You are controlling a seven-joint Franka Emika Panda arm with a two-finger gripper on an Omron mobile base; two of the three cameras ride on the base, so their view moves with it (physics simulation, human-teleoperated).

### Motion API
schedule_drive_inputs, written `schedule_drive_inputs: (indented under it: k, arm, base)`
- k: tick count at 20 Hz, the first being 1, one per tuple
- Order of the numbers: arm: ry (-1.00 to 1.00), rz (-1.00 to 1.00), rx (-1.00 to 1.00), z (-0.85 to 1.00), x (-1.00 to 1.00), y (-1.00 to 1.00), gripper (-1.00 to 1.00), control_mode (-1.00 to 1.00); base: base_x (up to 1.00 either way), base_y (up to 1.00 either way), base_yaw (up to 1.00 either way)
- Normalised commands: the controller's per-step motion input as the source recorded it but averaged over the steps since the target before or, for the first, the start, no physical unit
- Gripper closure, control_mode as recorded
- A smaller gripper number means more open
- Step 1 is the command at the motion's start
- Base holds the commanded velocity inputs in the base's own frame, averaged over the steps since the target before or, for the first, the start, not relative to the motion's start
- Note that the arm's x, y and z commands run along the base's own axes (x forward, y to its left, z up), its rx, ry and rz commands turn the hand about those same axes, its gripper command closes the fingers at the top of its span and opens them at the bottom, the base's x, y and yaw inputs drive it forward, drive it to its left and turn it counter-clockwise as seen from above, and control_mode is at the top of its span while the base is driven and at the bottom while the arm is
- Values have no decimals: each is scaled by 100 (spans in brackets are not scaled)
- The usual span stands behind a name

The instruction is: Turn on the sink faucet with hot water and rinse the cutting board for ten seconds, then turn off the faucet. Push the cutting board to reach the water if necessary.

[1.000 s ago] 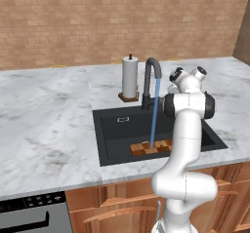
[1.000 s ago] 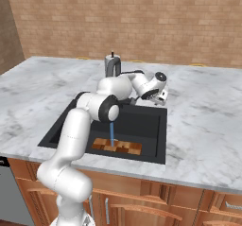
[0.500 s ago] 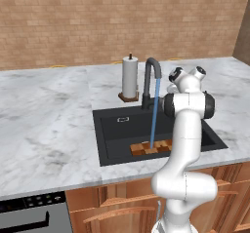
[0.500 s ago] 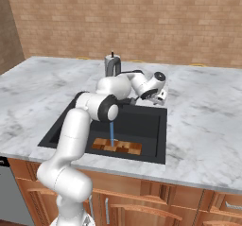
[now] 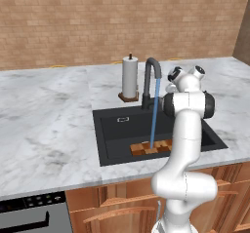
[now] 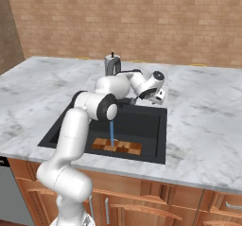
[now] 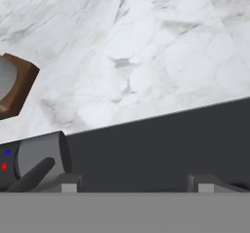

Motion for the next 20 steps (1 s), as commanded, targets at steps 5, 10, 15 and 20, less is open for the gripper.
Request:
schedule_drive_inputs:
  k: [5,10,15,20]
  arm:
    - [0,0,0,0,0,28,-100,-100]
    - [0,0,0,0,0,28,-100,-100]
    - [0,0,0,0,0,28,-100,-100]
    - [0,0,0,0,0,25,-100,-100]
  base:
    - [0,0,0]
    - [0,0,0]
    - [0,0,0]
    - [0,0,0]
